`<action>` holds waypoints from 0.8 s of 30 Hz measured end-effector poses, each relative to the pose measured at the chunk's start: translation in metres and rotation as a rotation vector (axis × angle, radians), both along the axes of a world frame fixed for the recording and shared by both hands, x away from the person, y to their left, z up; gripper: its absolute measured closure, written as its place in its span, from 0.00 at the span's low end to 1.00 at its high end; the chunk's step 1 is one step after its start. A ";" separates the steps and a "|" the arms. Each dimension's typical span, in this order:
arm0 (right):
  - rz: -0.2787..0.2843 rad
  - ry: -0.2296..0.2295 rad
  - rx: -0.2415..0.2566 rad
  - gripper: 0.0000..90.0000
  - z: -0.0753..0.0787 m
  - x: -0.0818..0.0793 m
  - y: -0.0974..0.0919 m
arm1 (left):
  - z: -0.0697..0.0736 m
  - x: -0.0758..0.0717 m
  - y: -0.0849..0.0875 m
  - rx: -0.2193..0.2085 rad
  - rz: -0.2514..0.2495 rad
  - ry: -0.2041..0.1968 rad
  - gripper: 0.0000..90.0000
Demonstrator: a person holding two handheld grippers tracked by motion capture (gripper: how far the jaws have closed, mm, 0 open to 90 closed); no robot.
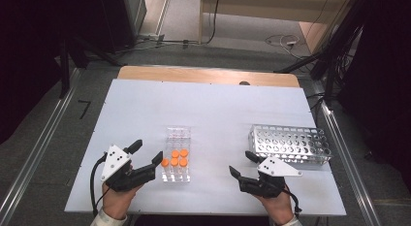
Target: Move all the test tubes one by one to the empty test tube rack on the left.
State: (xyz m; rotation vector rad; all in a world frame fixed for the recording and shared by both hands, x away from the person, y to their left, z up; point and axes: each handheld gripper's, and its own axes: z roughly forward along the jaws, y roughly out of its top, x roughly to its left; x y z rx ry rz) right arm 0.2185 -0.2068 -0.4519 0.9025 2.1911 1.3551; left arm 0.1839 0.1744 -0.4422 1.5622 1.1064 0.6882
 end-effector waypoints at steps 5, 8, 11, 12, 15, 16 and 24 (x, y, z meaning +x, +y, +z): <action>-0.016 -0.001 0.002 0.29 0.000 0.002 -0.004 | -0.002 0.001 0.006 -0.001 0.025 0.000 0.25; -0.026 -0.001 0.004 0.29 0.000 0.002 -0.007 | -0.003 0.002 0.009 0.004 0.036 0.004 0.25; -0.036 -0.001 0.005 0.29 0.001 0.003 -0.010 | -0.005 0.002 0.010 0.003 0.044 0.007 0.25; -0.036 -0.003 0.006 0.29 0.001 0.003 -0.011 | -0.006 0.002 0.011 0.002 0.048 0.007 0.25; -0.044 -0.001 0.004 0.28 0.001 0.003 -0.014 | -0.006 0.002 0.013 0.005 0.054 0.008 0.25; -0.049 -0.002 0.006 0.28 0.001 0.003 -0.015 | -0.006 0.002 0.014 0.007 0.056 0.007 0.25; -0.078 -0.003 0.009 0.28 0.001 0.004 -0.025 | -0.009 0.002 0.017 0.011 0.063 0.012 0.25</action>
